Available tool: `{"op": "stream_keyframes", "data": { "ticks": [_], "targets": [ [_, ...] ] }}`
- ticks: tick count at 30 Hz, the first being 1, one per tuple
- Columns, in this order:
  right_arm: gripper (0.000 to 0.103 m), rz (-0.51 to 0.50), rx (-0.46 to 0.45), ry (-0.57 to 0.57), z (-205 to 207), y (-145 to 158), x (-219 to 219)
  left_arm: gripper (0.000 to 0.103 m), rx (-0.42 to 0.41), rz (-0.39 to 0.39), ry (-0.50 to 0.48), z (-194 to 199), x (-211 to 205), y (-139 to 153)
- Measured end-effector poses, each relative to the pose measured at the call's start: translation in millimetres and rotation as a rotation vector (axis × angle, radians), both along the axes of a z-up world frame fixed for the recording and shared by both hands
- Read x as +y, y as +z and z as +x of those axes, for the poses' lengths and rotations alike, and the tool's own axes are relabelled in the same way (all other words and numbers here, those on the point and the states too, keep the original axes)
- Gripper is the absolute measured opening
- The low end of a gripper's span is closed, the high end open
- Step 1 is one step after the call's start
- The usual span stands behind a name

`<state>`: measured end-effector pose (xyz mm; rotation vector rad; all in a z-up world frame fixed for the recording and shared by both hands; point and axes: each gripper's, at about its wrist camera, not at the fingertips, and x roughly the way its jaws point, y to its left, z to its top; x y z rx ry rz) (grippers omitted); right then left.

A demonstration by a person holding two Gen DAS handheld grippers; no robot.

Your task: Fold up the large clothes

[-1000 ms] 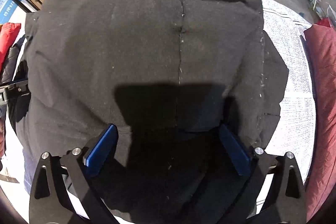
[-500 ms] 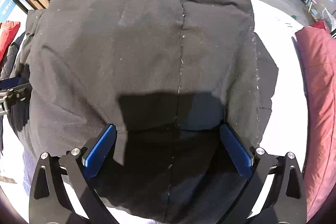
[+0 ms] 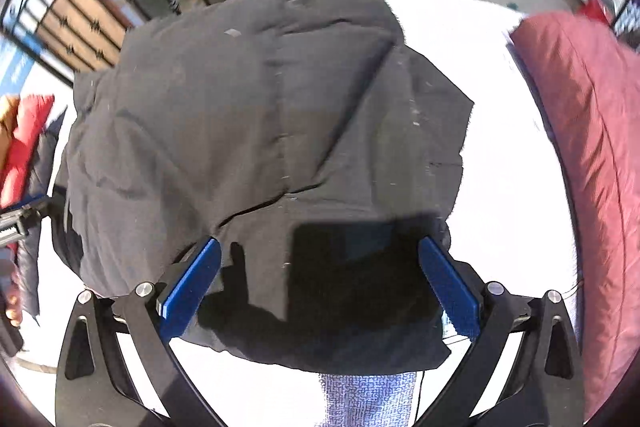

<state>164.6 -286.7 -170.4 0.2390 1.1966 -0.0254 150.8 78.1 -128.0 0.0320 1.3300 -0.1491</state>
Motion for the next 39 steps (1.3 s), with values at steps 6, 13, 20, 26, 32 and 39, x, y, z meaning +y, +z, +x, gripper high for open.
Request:
{"op": "stream_keyframes", "data": {
  "ticks": [6,13,20,26,32,39],
  "targets": [
    [0.097,0.136,-0.019,-0.102,3,-7,-41,0.097,0.069,-0.147,0.132,19,53,-20],
    [0.097,0.264,0.057,-0.212,16,-37,-95,0.097,0.184,-0.258,0.178,39,94,-58],
    [0.097,0.411,0.084,-0.256,21,-61,-120,0.097,0.207,-0.348,0.167,52,96,-77],
    [0.098,0.467,0.088,-0.24,38,-81,-130,0.097,0.217,-0.406,0.199,64,99,-92],
    [0.087,0.542,0.043,-0.135,63,-76,-106,0.086,0.186,-0.391,0.18,60,94,-83],
    [0.08,0.51,0.075,-0.169,82,-89,-96,0.069,0.156,-0.418,0.203,54,103,-73]
  ]
}}
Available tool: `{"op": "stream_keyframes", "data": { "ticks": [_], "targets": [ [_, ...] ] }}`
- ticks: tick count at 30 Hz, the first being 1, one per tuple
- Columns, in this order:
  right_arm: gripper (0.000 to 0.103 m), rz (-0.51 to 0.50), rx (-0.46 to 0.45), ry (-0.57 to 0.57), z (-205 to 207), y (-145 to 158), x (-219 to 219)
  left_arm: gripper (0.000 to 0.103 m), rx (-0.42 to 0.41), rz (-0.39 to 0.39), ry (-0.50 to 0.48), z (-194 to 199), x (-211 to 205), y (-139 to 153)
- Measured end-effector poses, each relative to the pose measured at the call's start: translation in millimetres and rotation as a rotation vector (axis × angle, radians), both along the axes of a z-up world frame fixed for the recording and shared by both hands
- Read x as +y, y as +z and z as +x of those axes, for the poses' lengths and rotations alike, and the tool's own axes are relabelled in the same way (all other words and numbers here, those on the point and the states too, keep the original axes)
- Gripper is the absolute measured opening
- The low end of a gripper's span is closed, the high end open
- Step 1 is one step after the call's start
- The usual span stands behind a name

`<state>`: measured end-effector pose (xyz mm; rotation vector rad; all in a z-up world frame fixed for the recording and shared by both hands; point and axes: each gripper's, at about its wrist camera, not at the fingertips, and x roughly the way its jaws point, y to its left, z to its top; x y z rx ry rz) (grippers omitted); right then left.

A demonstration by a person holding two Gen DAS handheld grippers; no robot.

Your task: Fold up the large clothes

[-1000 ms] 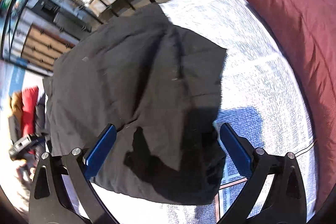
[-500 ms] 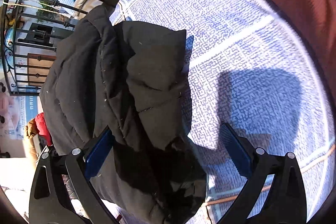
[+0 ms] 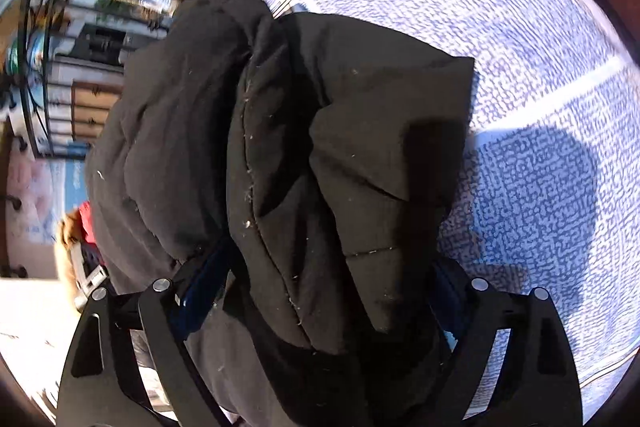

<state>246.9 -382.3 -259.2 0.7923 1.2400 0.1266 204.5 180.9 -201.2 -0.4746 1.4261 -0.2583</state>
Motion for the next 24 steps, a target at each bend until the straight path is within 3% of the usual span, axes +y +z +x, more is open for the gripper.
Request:
{"op": "stream_keyframes", "data": {
  "ticks": [3,6,11,20,24],
  "targets": [
    [0.037,0.021,0.006,-0.019,-11,7,-1,0.058,-0.03,0.012,-0.003,-11,-7,11],
    [0.023,-0.023,-0.018,-0.023,-15,25,10,0.045,-0.06,0.003,0.001,-19,-3,23],
    [0.017,-0.057,-0.078,-0.059,-40,58,24,0.031,-0.137,-0.037,-0.034,-30,-5,55],
    [0.016,-0.162,-0.17,-0.002,-96,137,79,0.025,-0.221,-0.108,-0.121,-88,-18,95],
    [0.015,-0.188,-0.162,-0.012,-134,145,81,0.025,-0.211,-0.103,-0.157,-107,-29,101]
  ]
}}
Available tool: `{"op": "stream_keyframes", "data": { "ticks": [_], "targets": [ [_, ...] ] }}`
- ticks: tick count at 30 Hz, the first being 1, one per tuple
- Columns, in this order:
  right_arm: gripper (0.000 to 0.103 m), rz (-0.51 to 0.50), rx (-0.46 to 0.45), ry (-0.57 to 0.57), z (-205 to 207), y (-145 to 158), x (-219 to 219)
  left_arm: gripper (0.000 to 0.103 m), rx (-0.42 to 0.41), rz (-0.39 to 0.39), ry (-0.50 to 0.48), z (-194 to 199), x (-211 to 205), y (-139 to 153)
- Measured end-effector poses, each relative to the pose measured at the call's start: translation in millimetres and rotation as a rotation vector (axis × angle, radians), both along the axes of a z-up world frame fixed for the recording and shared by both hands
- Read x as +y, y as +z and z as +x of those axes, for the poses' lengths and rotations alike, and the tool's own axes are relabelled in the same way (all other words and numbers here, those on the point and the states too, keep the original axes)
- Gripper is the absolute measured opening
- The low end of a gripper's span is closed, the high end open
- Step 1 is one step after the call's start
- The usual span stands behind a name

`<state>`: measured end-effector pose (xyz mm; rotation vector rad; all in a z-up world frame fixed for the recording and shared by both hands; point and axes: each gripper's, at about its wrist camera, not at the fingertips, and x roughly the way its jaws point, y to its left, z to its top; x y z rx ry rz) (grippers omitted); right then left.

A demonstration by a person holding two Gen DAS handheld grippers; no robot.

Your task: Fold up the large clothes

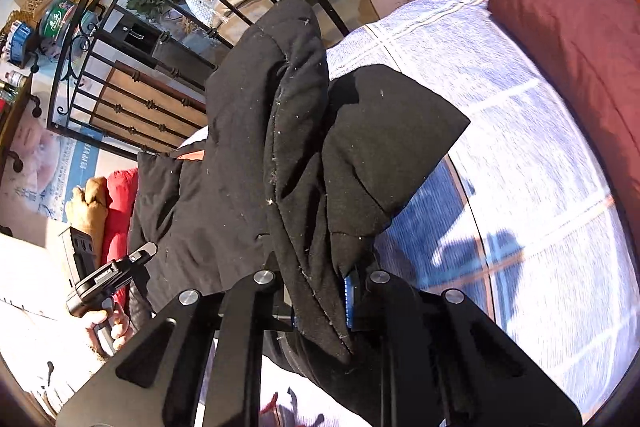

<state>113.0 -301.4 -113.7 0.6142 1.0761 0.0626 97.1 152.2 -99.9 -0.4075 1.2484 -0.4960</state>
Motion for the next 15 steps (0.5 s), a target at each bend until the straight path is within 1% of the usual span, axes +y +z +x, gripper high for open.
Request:
{"op": "stream_keyframes", "data": {
  "ticks": [2,3,4,7,9,11,13,15],
  "targets": [
    [0.015,0.007,-0.003,-0.014,-11,3,-3,0.024,-0.006,0.014,-0.019,-5,-7,10],
    [0.015,0.013,-0.008,-0.021,-22,8,-8,0.024,-0.017,0.018,-0.029,-4,-12,17],
    [0.015,0.016,-0.013,-0.025,-23,11,-11,0.024,-0.033,0.018,-0.043,-3,-20,26],
    [0.015,0.0,-0.069,-0.008,-29,34,-19,0.023,-0.094,0.023,-0.092,6,-52,55],
    [0.015,-0.002,-0.123,0.002,-34,56,-34,0.023,-0.156,0.032,-0.149,18,-87,85],
    [0.015,-0.002,-0.181,-0.019,-43,82,-62,0.023,-0.205,0.018,-0.188,31,-122,112],
    [0.015,-0.008,-0.231,-0.054,-57,101,-92,0.023,-0.245,-0.006,-0.229,43,-161,133],
    [0.015,-0.018,-0.293,-0.141,-83,126,-137,0.023,-0.287,-0.038,-0.302,63,-219,156]
  ]
}}
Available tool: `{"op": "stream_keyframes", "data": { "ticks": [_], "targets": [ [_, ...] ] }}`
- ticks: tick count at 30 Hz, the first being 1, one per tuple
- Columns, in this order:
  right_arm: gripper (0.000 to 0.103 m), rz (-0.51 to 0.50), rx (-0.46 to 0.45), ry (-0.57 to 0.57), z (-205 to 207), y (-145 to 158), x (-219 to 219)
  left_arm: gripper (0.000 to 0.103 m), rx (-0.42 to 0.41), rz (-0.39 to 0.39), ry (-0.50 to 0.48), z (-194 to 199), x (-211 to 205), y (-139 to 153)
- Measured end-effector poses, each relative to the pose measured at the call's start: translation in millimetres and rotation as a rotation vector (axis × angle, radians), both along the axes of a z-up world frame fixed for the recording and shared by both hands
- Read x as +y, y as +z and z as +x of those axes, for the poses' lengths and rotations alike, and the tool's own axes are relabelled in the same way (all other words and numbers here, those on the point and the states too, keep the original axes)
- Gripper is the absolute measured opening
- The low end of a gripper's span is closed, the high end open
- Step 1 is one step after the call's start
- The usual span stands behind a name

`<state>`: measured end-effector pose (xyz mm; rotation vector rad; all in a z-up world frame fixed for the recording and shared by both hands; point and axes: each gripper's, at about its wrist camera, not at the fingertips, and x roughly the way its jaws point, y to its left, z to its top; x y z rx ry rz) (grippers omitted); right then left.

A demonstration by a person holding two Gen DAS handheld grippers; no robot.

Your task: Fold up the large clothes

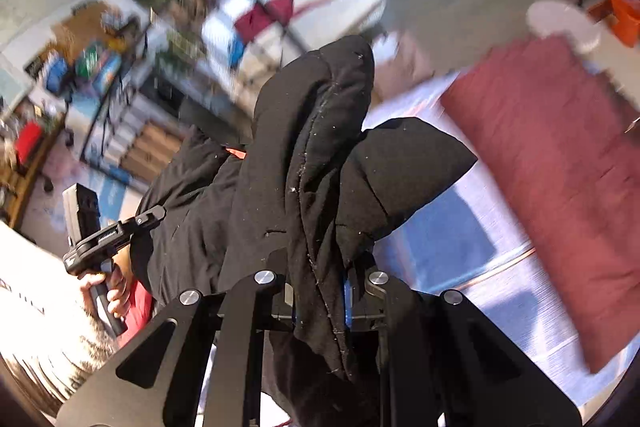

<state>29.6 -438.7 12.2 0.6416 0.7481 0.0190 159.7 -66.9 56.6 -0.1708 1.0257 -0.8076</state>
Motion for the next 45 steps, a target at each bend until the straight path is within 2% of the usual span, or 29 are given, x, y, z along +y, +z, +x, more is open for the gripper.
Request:
{"op": "stream_keyframes", "data": {
  "ticks": [1,5,7,9,10,12,14,16,17,18,20,22,24,27,28,29,31,33,36,40,41,43,45],
  "targets": [
    [0.015,0.011,-0.024,-0.06,-16,9,-25,0.023,-0.011,-0.013,-0.03,5,-22,7],
    [0.015,0.026,-0.091,-0.301,-82,28,-104,0.023,-0.052,-0.084,-0.219,26,-160,26],
    [0.015,0.036,-0.119,-0.445,-124,26,-139,0.023,-0.043,-0.098,-0.319,33,-236,21],
    [0.015,0.067,-0.106,-0.565,-153,11,-162,0.023,-0.021,-0.078,-0.407,36,-312,2],
    [0.015,0.108,-0.09,-0.626,-167,-2,-172,0.023,-0.006,-0.052,-0.448,35,-349,-14],
    [0.015,0.234,-0.03,-0.77,-197,-50,-189,0.023,-0.001,0.027,-0.518,31,-403,-49],
    [0.015,0.312,0.015,-0.857,-215,-95,-196,0.023,0.025,0.137,-0.585,21,-456,-97],
    [0.015,0.402,0.076,-0.953,-235,-146,-203,0.024,-0.033,0.269,-0.611,9,-492,-133],
    [0.015,0.432,0.092,-0.984,-244,-166,-205,0.025,-0.049,0.303,-0.605,8,-499,-149],
    [0.016,0.472,0.077,-0.991,-251,-180,-206,0.027,-0.021,0.293,-0.598,12,-503,-157],
    [0.017,0.464,0.066,-0.959,-252,-185,-207,0.03,0.049,0.259,-0.586,27,-505,-170],
    [0.017,0.422,0.063,-0.921,-248,-184,-209,0.035,0.037,0.278,-0.607,29,-508,-179],
    [0.019,0.449,0.061,-0.927,-248,-190,-213,0.041,0.056,0.282,-0.604,36,-509,-188],
    [0.023,0.546,0.051,-0.966,-256,-213,-220,0.066,0.119,0.277,-0.531,44,-508,-201],
    [0.024,0.551,0.057,-0.971,-256,-215,-220,0.071,0.12,0.282,-0.516,47,-509,-201],
    [0.027,0.534,0.069,-0.962,-253,-214,-219,0.071,0.111,0.277,-0.51,44,-507,-200],
    [0.032,0.497,0.092,-0.946,-252,-208,-220,0.072,0.089,0.273,-0.507,48,-495,-192],
    [0.04,0.526,0.098,-0.951,-255,-207,-224,0.073,0.07,0.268,-0.498,49,-488,-180],
    [0.043,0.582,0.102,-0.958,-258,-207,-227,0.076,0.057,0.243,-0.454,54,-472,-157],
    [0.045,0.494,0.158,-0.916,-253,-188,-230,0.082,-0.002,0.231,-0.371,51,-437,-113],
    [0.046,0.461,0.183,-0.908,-252,-181,-229,0.087,-0.032,0.238,-0.349,48,-425,-99],
    [0.051,0.42,0.231,-0.913,-256,-171,-228,0.089,-0.101,0.28,-0.32,41,-402,-81],
    [0.056,0.354,0.289,-0.936,-263,-158,-224,0.096,-0.185,0.357,-0.293,27,-378,-69]
  ]
}}
